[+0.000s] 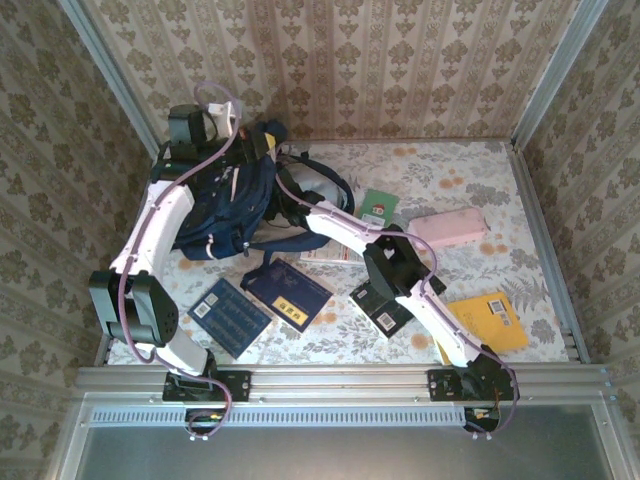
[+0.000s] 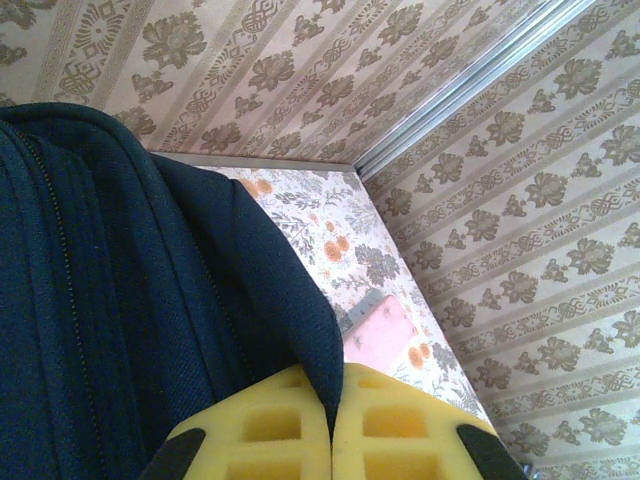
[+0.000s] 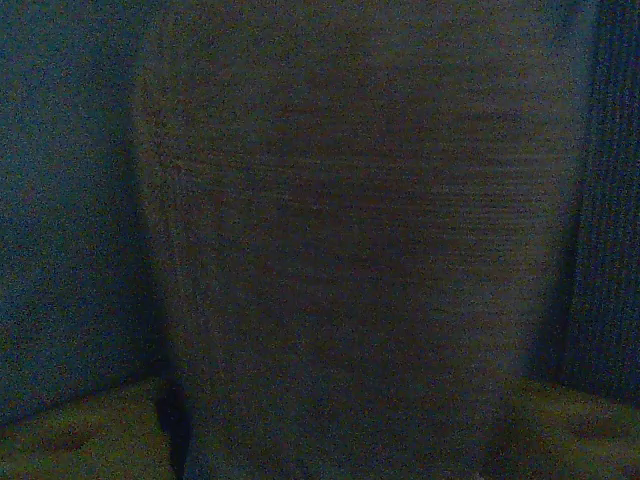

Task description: Pack the student bag

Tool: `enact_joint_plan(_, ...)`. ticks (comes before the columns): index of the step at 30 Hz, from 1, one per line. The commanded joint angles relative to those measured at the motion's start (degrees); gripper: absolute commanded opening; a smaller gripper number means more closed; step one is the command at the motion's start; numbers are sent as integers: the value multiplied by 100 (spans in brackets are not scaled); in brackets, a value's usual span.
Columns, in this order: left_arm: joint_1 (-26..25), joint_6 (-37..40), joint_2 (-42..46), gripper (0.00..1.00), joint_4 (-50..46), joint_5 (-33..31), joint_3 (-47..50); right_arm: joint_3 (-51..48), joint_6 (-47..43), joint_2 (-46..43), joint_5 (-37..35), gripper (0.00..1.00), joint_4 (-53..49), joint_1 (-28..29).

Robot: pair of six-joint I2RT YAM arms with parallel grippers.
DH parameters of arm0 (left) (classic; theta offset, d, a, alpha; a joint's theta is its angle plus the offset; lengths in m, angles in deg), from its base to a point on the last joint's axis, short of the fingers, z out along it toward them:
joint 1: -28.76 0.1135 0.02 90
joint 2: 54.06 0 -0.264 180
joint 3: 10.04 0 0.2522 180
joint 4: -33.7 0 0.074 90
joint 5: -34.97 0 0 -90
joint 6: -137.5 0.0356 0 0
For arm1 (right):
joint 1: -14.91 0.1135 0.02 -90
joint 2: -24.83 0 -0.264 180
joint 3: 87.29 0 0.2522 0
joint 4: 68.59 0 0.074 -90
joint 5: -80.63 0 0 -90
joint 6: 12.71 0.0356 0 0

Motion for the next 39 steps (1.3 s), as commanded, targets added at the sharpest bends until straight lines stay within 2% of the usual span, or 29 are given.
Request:
enact_joint_plan(1,-2,-50,445,0,715,307,-95,197,-258,-173,-18,75,-157,90)
enact_joint_plan(11,102,-208,398,0,804,225,-17,-160,-637,-526,32,78,-246,84)
enact_joint_plan(16,117,-190,408,0,756,185,-29,-232,-822,-671,-20,85,-438,57)
enact_joint_plan(17,124,-190,420,0,751,177,-26,-397,-849,-764,-4,86,-328,46)
enact_joint_plan(18,134,-184,424,0,743,164,-33,-582,-875,-867,-14,96,-230,30)
enact_joint_plan(19,146,-174,432,0,726,143,-30,-739,-891,-969,-58,100,-171,15)
enact_joint_plan(23,207,-96,476,0,605,29,-43,-1263,-1107,-1397,-379,100,-215,7)
enact_joint_plan(26,233,-61,498,0,563,-38,-41,-1331,-1354,-1600,-479,100,-605,8)
enact_joint_plan(30,289,-68,468,0,504,-87,-47,-1561,-1783,-2049,-864,100,-1368,0)
enact_joint_plan(34,300,0,511,0,430,-169,-50,-1832,-2599,-2635,-1667,100,-2386,-3)
enact_joint_plan(39,303,100,537,0,332,-265,-61,-3101,-3216,-4032,-2739,100,-2447,4)
